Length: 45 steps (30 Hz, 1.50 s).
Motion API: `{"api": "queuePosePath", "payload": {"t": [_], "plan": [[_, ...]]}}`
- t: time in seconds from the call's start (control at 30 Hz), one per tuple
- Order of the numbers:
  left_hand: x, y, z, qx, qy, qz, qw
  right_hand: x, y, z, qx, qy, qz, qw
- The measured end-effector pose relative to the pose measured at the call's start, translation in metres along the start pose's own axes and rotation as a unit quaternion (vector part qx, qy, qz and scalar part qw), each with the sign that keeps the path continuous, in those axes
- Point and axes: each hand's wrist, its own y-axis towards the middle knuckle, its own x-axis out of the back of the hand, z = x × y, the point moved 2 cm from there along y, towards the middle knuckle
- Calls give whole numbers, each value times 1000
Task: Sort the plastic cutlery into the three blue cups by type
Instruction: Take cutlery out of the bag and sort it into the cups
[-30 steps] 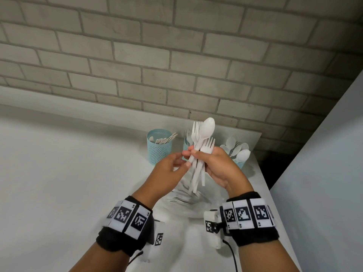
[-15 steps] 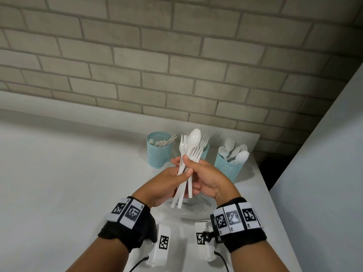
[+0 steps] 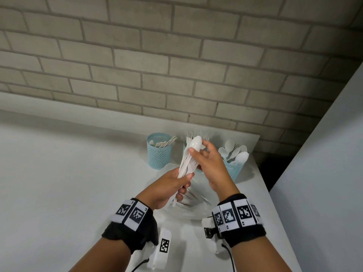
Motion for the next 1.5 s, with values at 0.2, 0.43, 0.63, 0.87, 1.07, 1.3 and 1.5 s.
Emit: {"api": "queuePosePath", "payload": {"t": [0.2, 0.43, 0.63, 0.87, 1.07, 1.3, 1.5], "plan": [[-4, 9, -6, 25, 15, -20, 999, 21, 11, 5, 48, -87, -76, 992], [-12, 22, -9, 34, -2, -29, 999, 72, 26, 29, 73, 21, -245, 967], [-11, 30, -12, 6, -39, -49, 998, 107, 23, 40, 187, -84, -392, 897], [-11, 32, -16, 3, -99, -34, 994, 101, 35, -3, 153, -322, -325, 876], [-8, 28, -14, -12, -84, -29, 996, 96, 27, -21, 91, -463, -278, 837], [-14, 30, -10, -16, -87, -51, 995, 46, 10, 5, 134, -318, -131, 929], [-10, 28, -8, -19, -87, -64, 994, 25, 7, -4, 70, -251, -14, 965]]}}
